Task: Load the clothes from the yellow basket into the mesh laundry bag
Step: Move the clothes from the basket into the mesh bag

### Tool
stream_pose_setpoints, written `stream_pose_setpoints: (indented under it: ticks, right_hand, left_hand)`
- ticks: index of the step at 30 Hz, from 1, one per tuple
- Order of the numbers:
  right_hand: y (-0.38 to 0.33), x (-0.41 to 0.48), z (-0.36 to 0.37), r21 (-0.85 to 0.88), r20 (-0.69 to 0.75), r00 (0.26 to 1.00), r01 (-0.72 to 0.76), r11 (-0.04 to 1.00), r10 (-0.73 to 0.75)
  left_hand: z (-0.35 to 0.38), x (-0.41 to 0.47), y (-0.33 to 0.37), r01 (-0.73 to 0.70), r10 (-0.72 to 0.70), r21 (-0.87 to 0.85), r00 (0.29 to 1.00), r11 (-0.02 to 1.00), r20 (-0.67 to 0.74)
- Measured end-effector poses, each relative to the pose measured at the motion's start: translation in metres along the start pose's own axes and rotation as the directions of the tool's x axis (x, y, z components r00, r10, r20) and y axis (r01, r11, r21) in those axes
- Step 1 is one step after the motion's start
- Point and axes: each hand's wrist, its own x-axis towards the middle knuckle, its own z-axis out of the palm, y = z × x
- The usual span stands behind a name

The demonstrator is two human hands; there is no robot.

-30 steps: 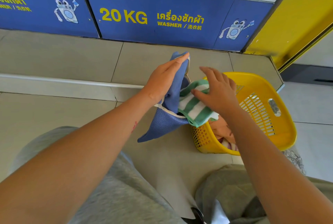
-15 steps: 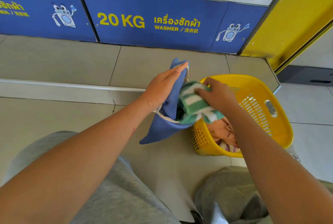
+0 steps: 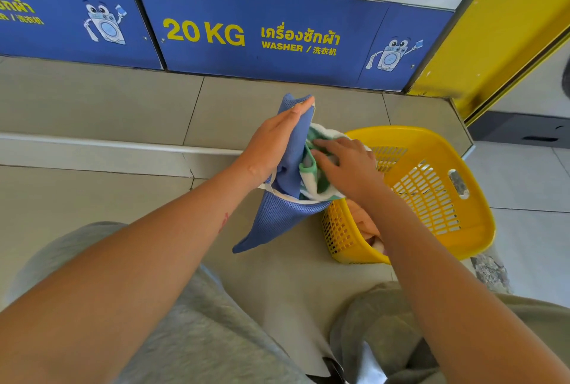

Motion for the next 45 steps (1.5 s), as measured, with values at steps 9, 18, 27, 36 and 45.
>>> stream_pose_setpoints:
  ticks: [9, 18, 27, 36, 45]
  right_hand:
    - [0.040, -0.010, 0.003, 0.415, 0.173, 0.955, -0.294, 0.861, 0.243]
    - [-0.028, -0.016, 0.011, 0.161, -0.390, 0.919, 0.130, 0.978, -0.057]
    - [-0.032, -0.019, 0.070, -0.240, 0.257, 0.937, 0.301, 0.923, -0.238]
    - [-0.033, -0.006, 0.048, -0.318, 0.104, 0.961, 0.276, 0.907, -0.255]
    - [0.028, -0.016, 0.021, -0.080, -0.244, 0.961, -0.155, 0.985, 0.131]
  left_hand:
    - [0.001, -0.003, 0.001, -0.081, 0.081, 0.008, 0.995, 0.997, 0.053]
    - [-0.003, 0.001, -0.002, -0.124, 0.126, -0.048, 0.992, 0.991, 0.033]
    - [-0.022, -0.004, 0.002, -0.176, 0.184, -0.081, 0.977, 0.981, 0.108]
    - [-0.032, -0.003, 0.003, -0.146, 0.145, -0.008, 0.988, 0.989, -0.055]
    - [-0.006, 0.002, -0.012, -0.124, 0.125, 0.086, 0.992, 0.989, -0.005]
